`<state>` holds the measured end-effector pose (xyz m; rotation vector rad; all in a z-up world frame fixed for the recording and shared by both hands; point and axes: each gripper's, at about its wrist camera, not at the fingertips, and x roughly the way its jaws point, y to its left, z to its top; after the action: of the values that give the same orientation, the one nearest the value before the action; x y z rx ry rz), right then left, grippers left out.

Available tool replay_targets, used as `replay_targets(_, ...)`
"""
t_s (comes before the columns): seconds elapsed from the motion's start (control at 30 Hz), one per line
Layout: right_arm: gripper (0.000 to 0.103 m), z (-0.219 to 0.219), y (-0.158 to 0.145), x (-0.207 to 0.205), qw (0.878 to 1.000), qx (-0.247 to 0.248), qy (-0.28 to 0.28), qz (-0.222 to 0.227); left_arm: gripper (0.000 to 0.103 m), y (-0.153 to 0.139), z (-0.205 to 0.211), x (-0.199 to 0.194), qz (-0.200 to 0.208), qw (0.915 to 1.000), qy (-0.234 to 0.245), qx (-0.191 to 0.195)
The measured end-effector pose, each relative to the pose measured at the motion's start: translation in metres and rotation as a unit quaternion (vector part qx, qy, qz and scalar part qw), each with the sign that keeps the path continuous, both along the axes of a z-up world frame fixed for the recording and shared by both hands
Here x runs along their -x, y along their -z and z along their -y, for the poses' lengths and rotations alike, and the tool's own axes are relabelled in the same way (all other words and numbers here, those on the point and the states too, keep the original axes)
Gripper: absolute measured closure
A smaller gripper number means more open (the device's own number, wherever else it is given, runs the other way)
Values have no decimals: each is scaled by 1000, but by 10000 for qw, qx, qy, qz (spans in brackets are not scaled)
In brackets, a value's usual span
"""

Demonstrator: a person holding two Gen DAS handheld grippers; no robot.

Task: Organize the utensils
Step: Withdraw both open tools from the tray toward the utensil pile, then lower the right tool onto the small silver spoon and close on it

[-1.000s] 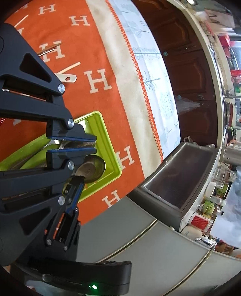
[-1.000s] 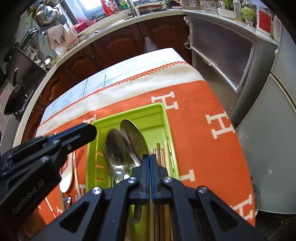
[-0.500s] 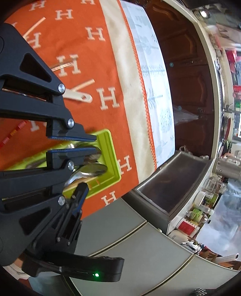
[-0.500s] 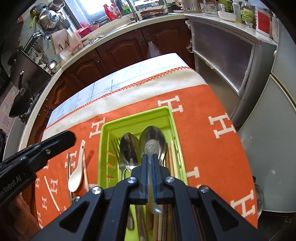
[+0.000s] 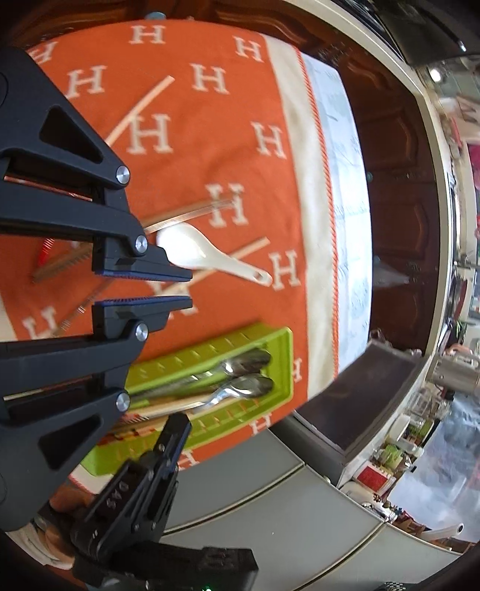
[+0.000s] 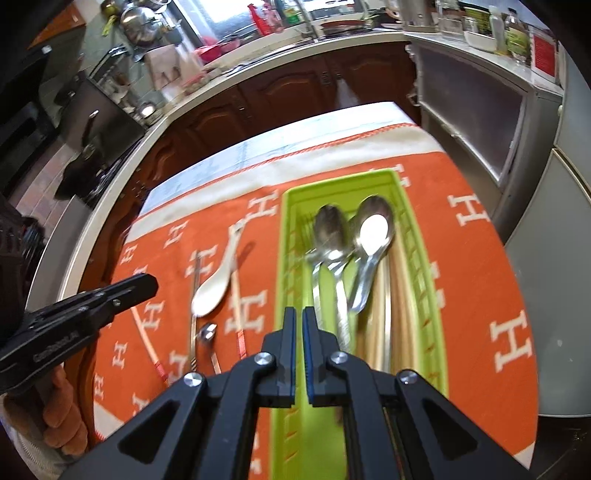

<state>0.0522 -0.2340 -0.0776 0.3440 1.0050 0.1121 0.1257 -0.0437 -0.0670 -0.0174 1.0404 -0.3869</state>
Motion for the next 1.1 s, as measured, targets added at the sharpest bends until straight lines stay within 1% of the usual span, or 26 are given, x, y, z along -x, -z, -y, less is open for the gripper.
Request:
replay_targets(0.13,98,-17,-3,12,9998,62,-187,11,97,5,-24,17,-73,9999,-144,-25)
replay_targets(0.27,98,-31,-1,18,9994,19,-351,-48,96,10,-45,30,-163,9994,-313,51)
replay_targets(0.5,98,-55,5,20,9977,72,-659,-159,95,20,-64,40,-317,9982,-485,119)
replay_targets(0.53,98,-58,6,20,9974,87,-694,-176,92,23,-66,42,-326,9982,-495,96)
replay_targets(0.57,98,-61,7,20,9971,100,-724,-193,86,26,-68,43,-332,9982,-504,62)
replay_targets(0.6,98,-63,8,19,9969,107,-749,-205,82,29,-69,45,-335,9981,-521,40)
replay_targets(0.63,98,-64,9,19,9968,112,-767,-215,74,31,-71,47,-339,9980,-540,23)
replay_targets(0.67,98,-67,10,19,9965,124,-794,-235,71,33,-72,47,-339,9979,-556,13)
replay_targets(1.1,98,-94,29,14,9925,329,-1089,-452,71,64,-93,51,-649,9951,-743,75)
